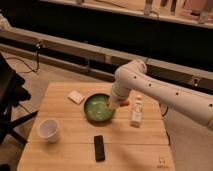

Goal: Place the pepper in the ceramic bowl

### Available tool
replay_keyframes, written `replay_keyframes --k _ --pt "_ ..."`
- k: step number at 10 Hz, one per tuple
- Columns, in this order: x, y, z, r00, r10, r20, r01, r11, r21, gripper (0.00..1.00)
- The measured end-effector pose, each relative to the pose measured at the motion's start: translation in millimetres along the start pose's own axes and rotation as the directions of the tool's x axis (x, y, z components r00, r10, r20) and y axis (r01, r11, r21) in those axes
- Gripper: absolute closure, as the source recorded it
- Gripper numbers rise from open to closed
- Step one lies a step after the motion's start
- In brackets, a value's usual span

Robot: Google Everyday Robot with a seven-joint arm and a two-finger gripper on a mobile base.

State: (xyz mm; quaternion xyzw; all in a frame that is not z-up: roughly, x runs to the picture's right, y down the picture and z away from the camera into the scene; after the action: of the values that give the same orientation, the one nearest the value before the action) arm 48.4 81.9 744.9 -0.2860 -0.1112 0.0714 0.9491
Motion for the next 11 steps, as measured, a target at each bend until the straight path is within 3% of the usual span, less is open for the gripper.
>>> replay_keyframes --k 2,4,5,11 --pt "-10.0 -5.7 4.6 1.0 -0.015 -0.003 0.015 1.0 -0.005 0.75" --pt "-25.1 -11.7 10.1 1.0 -0.024 -0.002 0.024 1.0 -0.009 0.94" --pt "-25.3 -11.5 11.1 1.0 -0.024 -0.004 0.024 1.0 -0.009 0.97" --pt "-40.6 -17.7 23.7 0.999 -0.04 -0.002 0.04 0.999 -0.01 0.97"
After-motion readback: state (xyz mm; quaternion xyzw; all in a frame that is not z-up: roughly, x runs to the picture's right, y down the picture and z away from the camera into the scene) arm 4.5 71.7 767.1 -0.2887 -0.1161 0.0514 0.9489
